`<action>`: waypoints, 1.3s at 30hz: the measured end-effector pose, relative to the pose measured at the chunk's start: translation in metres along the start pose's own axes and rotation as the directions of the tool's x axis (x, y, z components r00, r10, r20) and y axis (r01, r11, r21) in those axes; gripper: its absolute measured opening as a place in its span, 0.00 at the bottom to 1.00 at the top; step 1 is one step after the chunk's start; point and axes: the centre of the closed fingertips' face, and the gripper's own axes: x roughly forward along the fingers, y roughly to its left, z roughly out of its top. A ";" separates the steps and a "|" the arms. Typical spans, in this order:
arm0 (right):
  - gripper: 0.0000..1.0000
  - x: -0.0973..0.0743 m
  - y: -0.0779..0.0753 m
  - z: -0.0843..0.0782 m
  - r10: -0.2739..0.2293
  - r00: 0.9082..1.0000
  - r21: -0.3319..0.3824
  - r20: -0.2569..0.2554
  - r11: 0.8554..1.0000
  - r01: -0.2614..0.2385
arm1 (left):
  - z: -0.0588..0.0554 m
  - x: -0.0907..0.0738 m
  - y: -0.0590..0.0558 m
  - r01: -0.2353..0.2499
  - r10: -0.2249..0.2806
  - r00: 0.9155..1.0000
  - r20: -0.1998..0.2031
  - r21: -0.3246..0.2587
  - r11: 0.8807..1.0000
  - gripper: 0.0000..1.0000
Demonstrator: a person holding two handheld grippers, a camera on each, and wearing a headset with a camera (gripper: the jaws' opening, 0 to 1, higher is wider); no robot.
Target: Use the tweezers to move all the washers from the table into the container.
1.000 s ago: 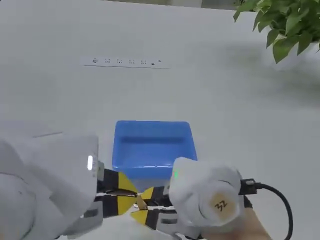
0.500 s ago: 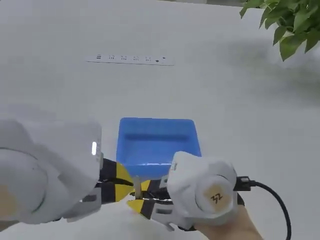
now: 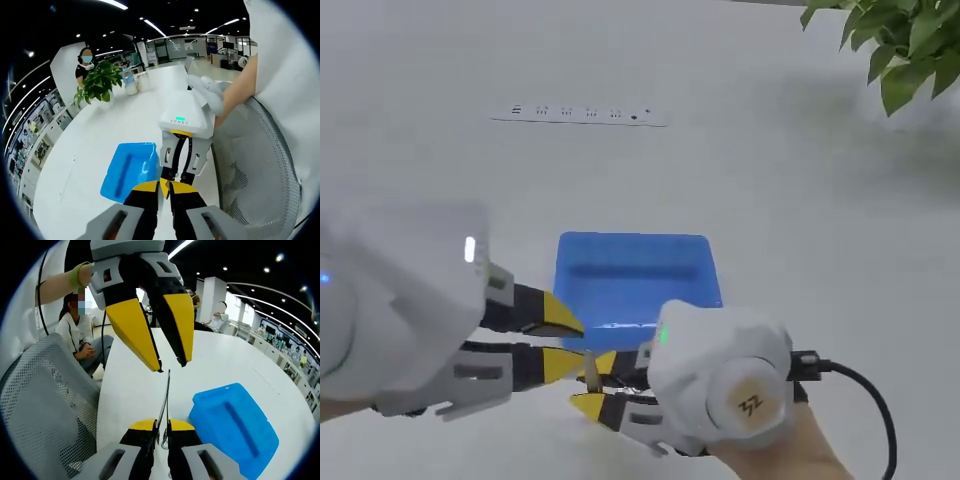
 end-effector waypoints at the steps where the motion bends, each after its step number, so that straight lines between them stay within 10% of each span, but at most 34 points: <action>1: 0.04 0.000 0.000 0.000 0.002 1.000 0.001 0.003 1.000 -0.002 | 0.001 0.001 -0.001 0.007 -0.007 1.000 0.002 0.004 1.000 0.04; 39: 0.03 -0.010 -0.003 0.009 0.053 0.997 0.080 0.051 0.995 -0.056 | -0.006 0.007 -0.003 0.063 -0.063 0.996 -0.063 -0.002 0.998 0.00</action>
